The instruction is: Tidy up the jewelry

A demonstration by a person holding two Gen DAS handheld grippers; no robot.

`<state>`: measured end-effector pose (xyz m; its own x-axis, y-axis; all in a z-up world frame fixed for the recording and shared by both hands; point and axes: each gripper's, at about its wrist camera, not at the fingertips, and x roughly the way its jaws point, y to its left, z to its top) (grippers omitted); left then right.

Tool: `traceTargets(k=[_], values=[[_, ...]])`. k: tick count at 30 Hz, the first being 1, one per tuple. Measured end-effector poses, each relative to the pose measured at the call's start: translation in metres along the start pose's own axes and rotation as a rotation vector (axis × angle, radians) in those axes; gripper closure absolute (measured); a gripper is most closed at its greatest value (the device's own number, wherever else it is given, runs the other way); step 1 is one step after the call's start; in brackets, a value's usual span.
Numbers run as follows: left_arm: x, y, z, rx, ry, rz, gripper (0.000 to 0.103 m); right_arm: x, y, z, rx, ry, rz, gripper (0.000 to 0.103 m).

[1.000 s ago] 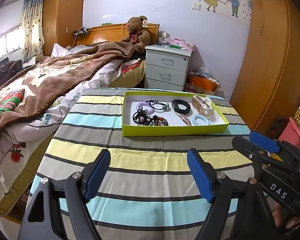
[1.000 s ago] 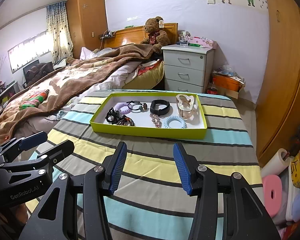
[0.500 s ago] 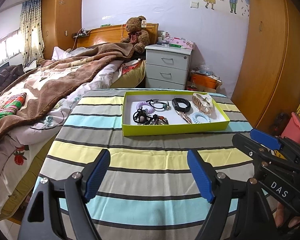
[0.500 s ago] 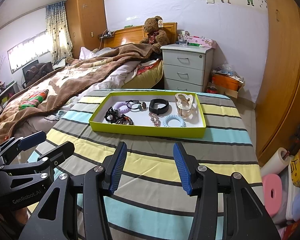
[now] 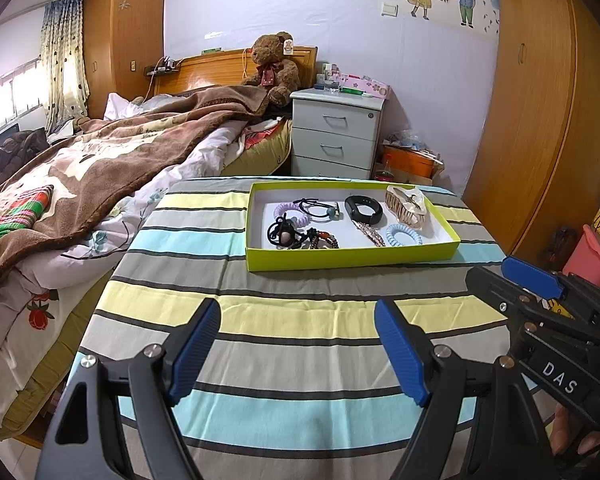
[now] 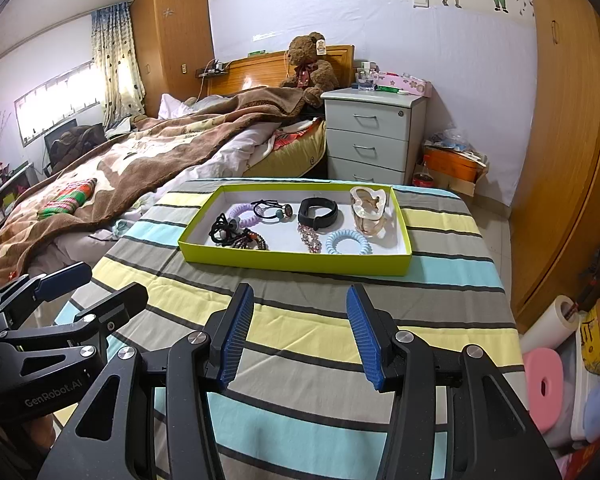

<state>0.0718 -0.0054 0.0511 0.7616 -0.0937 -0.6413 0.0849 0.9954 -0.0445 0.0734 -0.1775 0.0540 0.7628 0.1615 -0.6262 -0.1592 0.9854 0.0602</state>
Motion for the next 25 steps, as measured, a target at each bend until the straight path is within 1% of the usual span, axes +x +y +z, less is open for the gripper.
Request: traceTargets(k=[25], values=[[0.0025,0.0011,0.0010,-0.002,0.008,0.001,0.022,0.0019,-0.0020,-0.0015,0.003,0.002,-0.002,0.054]])
